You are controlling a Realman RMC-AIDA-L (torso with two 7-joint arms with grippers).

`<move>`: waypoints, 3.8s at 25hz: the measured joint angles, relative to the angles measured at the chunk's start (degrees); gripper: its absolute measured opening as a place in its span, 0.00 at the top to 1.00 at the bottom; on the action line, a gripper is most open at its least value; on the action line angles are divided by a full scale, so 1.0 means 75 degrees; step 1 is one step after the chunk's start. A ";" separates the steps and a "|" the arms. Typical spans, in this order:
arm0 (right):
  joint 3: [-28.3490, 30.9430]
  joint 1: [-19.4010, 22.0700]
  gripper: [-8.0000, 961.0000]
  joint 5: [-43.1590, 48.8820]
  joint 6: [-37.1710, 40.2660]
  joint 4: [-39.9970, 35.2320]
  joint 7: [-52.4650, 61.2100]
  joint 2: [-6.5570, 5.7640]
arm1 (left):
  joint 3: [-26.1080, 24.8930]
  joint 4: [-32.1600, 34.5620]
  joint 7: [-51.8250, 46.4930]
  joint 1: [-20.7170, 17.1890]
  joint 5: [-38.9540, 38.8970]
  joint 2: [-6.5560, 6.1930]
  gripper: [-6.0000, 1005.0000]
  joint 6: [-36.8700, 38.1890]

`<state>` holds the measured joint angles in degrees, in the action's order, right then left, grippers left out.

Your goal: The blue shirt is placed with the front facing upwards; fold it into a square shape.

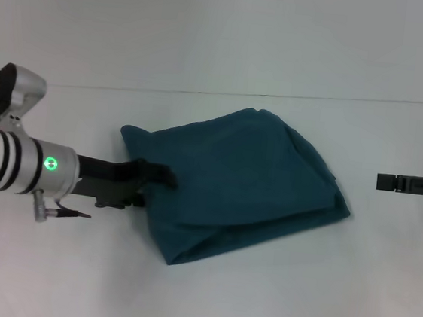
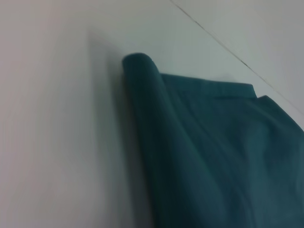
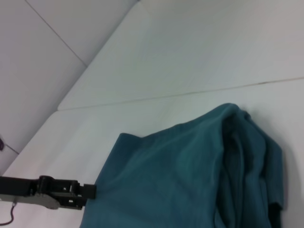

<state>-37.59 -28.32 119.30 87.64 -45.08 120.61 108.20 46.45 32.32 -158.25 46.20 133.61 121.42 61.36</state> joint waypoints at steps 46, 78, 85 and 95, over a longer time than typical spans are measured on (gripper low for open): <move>0.0450 -0.0229 0.02 -0.0027 0.0056 0.0047 -0.0018 0.0279 | -0.1084 0.0973 0.0813 -0.1153 0.0135 -0.0444 0.89 0.2161; 0.0400 -0.0322 0.02 0.0018 0.0027 0.0166 -0.0045 0.0315 | -0.1435 0.3258 0.1668 -0.1283 0.1047 -0.0377 0.71 0.2114; 0.0390 -0.0331 0.02 0.0019 -0.0004 0.0166 -0.0057 0.0314 | -0.2091 0.3039 0.1283 -0.1895 -0.0956 -0.0179 0.47 0.3122; 0.0381 -0.0348 0.02 0.0019 -0.0014 0.0187 -0.0073 0.0371 | -0.2065 0.0788 0.1527 -0.1914 -0.1993 -0.0065 0.15 0.2418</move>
<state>-34.73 -30.93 119.44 87.54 -43.68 120.06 110.99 30.96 38.23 -146.80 31.85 118.66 120.93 79.50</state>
